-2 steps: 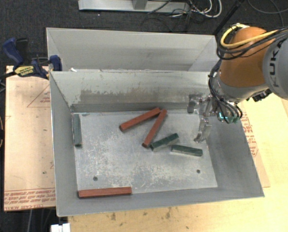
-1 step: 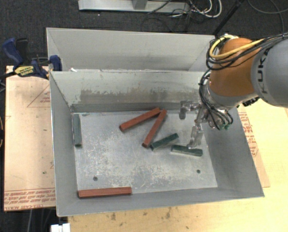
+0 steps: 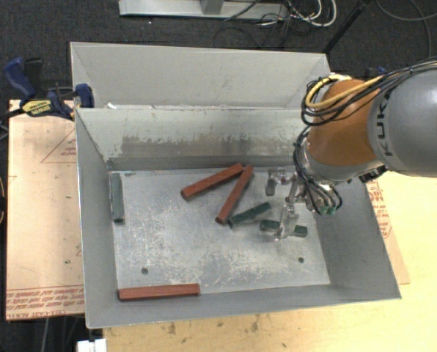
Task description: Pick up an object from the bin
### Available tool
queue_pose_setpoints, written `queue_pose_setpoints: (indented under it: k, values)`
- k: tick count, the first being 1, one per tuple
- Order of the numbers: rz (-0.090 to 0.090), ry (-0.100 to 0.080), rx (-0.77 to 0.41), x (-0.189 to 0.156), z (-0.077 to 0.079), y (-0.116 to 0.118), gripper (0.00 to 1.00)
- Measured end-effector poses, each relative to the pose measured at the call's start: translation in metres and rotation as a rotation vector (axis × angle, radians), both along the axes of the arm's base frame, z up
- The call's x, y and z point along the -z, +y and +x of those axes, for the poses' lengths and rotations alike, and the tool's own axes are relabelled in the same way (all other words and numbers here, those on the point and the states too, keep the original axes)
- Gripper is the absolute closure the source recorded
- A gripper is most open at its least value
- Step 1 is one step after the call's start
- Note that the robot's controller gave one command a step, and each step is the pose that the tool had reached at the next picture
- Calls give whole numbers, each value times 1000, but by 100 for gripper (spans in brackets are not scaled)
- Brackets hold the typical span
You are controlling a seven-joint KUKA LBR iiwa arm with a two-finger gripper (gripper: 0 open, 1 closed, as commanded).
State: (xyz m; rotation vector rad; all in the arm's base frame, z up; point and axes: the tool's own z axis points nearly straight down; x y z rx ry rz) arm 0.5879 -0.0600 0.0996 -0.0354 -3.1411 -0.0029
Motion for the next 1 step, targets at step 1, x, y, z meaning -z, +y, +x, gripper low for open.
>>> queue_pose_setpoints:
  k: [1]
  values:
    - [-1, -1, 7, 28, 11, 9, 100]
